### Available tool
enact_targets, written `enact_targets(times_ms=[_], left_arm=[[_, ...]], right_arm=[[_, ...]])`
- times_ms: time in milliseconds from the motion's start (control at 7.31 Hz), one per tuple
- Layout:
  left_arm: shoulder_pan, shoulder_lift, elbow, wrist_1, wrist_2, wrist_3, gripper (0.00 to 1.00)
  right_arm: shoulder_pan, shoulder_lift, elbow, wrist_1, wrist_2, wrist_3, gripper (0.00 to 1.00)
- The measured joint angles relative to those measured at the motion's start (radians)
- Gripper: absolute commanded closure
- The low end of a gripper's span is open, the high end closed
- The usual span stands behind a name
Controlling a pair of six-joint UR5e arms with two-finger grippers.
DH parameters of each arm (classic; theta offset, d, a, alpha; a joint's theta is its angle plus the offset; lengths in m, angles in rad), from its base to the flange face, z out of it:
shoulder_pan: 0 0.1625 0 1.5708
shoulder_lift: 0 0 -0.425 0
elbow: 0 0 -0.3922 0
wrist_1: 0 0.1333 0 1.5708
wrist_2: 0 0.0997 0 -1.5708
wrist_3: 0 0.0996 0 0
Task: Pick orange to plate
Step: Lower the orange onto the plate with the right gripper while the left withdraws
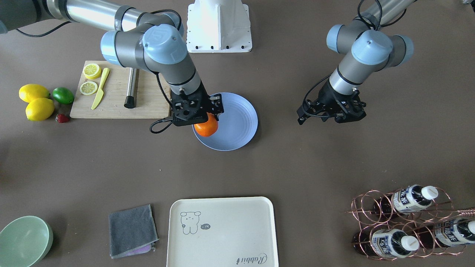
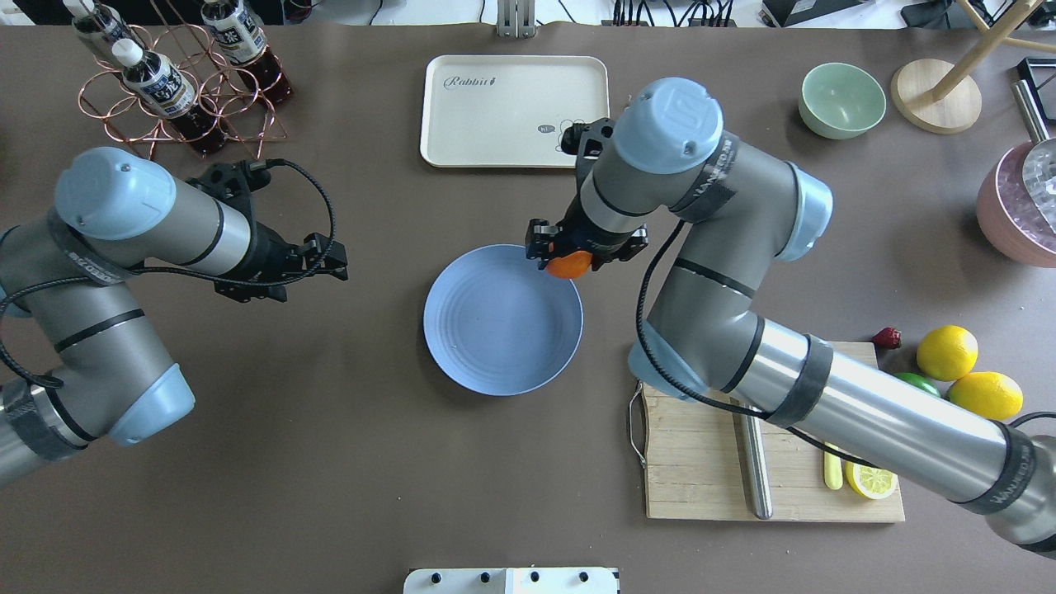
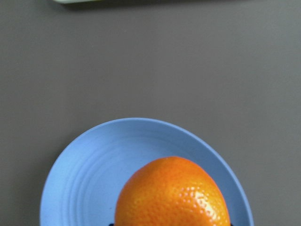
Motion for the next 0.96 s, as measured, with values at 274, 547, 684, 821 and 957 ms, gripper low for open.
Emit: enact_targets(times_ms=[274, 547, 684, 821, 957], left_arm=[[-0.054, 0.044, 0.014, -0.001, -0.022, 0.108, 0.03], [-0.064, 0.051, 0.013, -0.002, -0.026, 0.122, 0.03], [-0.065, 0.052, 0.012, -0.003, -0.026, 0.120, 0.03], [-0.065, 0.052, 0.011, -0.003, -0.027, 0.118, 0.03], [-0.065, 0.052, 0.011, -0.003, -0.026, 0.118, 0.03]], right_arm=[[-0.075, 0.066, -0.099, 0.015, -0.096, 0.051, 1.00], [-0.094, 0.074, -0.145, 0.041, -0.123, 0.052, 0.01], [-0.100, 0.072, -0.149, 0.045, -0.125, 0.052, 0.00], [-0.106, 0.066, -0.148, 0.047, -0.125, 0.052, 0.00], [-0.111, 0.055, -0.144, 0.049, -0.124, 0.051, 0.00]])
